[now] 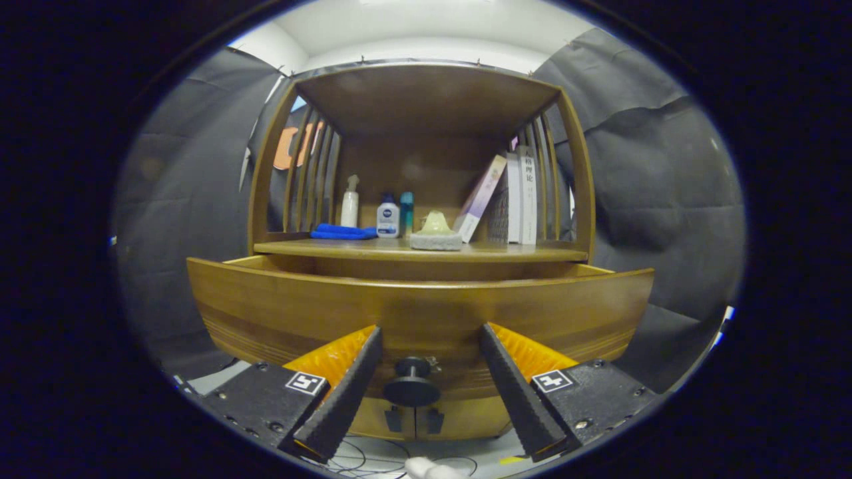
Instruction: Pull open the drawer, take out the items inside it, and place them on the countertop above the cabinet.
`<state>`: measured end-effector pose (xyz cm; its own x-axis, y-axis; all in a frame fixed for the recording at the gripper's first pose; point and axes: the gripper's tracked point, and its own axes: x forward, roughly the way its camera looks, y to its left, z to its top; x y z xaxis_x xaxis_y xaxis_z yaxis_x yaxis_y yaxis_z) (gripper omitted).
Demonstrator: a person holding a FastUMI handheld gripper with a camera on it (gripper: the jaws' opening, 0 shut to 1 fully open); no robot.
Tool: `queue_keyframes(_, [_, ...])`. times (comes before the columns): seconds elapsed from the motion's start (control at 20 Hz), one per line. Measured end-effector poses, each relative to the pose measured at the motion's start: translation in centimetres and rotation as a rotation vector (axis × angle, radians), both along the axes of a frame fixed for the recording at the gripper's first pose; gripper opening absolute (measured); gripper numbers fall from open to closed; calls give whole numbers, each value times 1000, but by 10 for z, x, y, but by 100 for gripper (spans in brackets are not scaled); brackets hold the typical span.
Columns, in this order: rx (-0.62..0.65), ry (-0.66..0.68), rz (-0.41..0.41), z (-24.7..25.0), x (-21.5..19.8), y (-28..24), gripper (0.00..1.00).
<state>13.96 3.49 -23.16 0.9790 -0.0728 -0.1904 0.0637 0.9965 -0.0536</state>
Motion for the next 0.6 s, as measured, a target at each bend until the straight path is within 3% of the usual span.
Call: queue_keyframes(0.6, [3,11,3,-7,74,-3,98])
